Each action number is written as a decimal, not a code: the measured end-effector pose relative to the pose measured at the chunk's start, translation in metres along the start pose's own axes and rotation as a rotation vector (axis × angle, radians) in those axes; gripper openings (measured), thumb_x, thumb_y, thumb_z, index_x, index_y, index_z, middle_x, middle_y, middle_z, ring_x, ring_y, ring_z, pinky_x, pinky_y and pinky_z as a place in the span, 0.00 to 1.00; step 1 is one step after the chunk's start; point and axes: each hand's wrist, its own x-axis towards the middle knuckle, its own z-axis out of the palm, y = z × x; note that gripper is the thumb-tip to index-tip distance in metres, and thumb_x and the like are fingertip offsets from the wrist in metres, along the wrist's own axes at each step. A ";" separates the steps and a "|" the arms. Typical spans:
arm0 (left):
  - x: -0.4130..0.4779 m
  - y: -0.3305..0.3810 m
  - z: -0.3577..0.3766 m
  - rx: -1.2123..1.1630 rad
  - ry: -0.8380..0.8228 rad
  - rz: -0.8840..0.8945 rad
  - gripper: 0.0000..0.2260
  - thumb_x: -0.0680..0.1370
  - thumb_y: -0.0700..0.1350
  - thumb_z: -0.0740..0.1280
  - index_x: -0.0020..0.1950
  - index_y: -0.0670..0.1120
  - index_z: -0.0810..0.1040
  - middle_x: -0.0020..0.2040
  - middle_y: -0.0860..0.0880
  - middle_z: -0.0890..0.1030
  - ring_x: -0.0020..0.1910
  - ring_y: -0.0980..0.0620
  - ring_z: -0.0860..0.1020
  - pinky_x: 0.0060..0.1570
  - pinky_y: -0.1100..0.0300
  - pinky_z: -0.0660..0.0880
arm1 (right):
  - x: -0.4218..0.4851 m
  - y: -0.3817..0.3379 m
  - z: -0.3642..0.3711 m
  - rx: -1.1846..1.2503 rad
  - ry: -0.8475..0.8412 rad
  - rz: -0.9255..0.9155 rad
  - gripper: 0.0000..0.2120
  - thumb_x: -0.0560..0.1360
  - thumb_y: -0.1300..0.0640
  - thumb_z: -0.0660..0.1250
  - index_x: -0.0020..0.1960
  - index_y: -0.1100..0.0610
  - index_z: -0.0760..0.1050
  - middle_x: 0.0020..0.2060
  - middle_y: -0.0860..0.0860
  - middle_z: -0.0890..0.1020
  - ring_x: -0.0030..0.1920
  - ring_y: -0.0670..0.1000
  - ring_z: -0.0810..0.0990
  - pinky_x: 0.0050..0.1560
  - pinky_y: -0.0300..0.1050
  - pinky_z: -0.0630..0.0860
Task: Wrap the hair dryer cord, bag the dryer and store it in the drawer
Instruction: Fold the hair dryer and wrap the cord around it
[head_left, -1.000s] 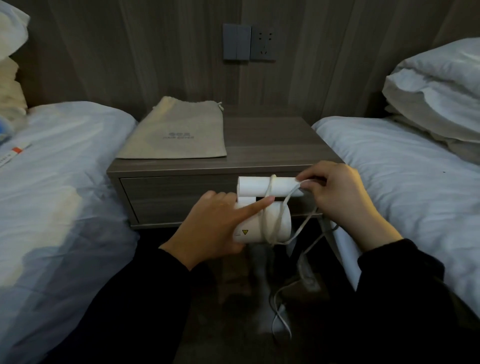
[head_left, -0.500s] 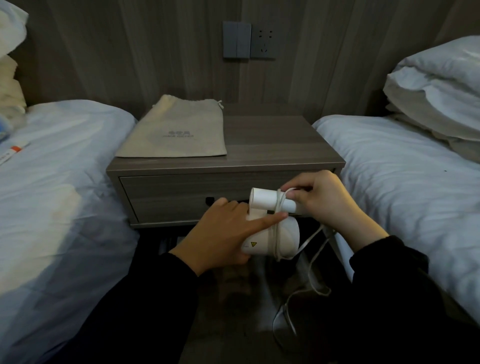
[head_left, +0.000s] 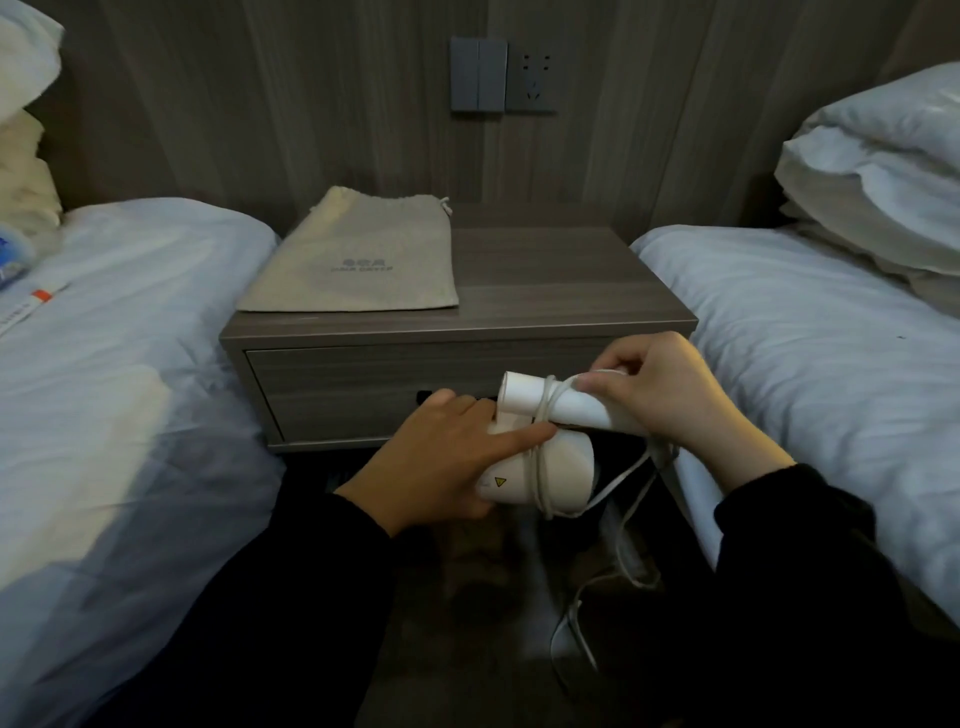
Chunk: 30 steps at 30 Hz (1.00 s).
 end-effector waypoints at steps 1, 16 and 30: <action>-0.001 -0.002 0.000 0.004 -0.002 0.000 0.39 0.61 0.60 0.72 0.69 0.56 0.62 0.42 0.46 0.78 0.37 0.47 0.77 0.39 0.54 0.72 | 0.001 0.004 -0.004 0.042 -0.048 -0.051 0.05 0.69 0.60 0.71 0.36 0.51 0.80 0.34 0.49 0.82 0.37 0.46 0.78 0.42 0.41 0.73; -0.004 0.006 -0.006 -0.501 -0.076 -0.193 0.38 0.66 0.57 0.73 0.70 0.63 0.55 0.58 0.47 0.76 0.56 0.49 0.74 0.58 0.56 0.68 | 0.015 0.060 -0.002 0.961 -0.169 0.325 0.15 0.70 0.73 0.61 0.36 0.59 0.82 0.24 0.51 0.82 0.24 0.45 0.79 0.26 0.34 0.76; 0.001 0.008 -0.008 -1.278 0.184 -0.658 0.44 0.61 0.46 0.78 0.65 0.72 0.57 0.56 0.60 0.74 0.52 0.65 0.76 0.48 0.69 0.74 | 0.008 0.031 0.035 0.828 -0.214 0.217 0.13 0.74 0.72 0.59 0.31 0.65 0.72 0.18 0.51 0.75 0.16 0.45 0.65 0.19 0.34 0.63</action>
